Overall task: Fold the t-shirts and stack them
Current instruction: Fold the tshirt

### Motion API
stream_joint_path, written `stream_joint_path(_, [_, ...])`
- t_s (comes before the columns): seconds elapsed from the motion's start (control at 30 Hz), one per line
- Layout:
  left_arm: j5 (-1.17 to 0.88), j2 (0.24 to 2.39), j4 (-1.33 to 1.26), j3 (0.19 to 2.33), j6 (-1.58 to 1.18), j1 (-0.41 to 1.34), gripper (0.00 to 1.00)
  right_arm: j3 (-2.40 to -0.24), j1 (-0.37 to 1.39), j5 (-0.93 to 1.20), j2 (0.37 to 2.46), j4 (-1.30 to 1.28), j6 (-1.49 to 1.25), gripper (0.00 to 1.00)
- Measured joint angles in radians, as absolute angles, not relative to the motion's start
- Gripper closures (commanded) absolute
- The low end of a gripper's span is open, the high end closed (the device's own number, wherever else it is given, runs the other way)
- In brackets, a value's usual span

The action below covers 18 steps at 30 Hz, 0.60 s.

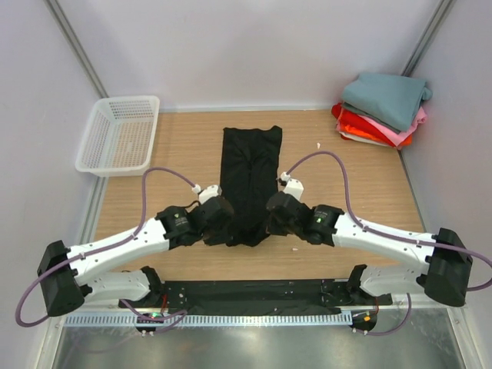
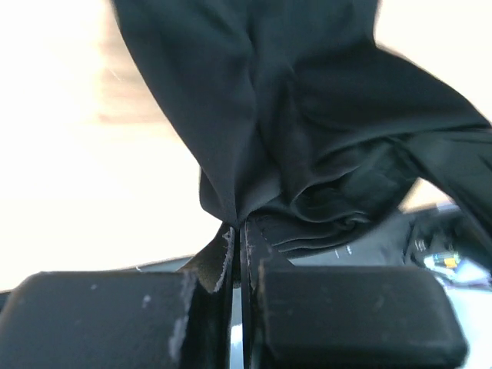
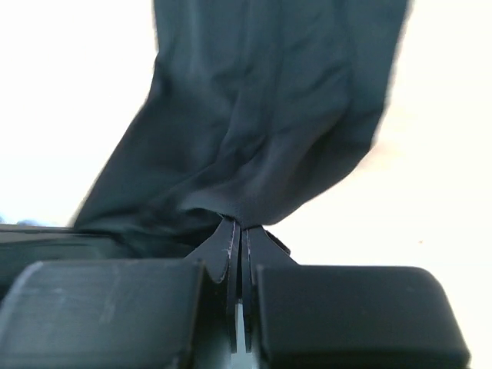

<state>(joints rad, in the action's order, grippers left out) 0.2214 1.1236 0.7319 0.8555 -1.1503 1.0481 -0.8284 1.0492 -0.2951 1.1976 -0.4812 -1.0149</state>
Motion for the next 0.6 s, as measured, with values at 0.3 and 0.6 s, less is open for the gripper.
stream_joint_path(0.3, [0.177, 1.308, 0.761, 1.011, -0.939, 0.796, 1.00, -1.017, 0.870, -0.287, 1.368, -0.551, -0.808, 0.99])
stream_joint_path(0.6, [0.109, 1.540, 0.757, 1.190, -0.786, 0.669, 1.00, -1.121, 0.742, -0.231, 1.498, -0.551, -0.675, 0.99])
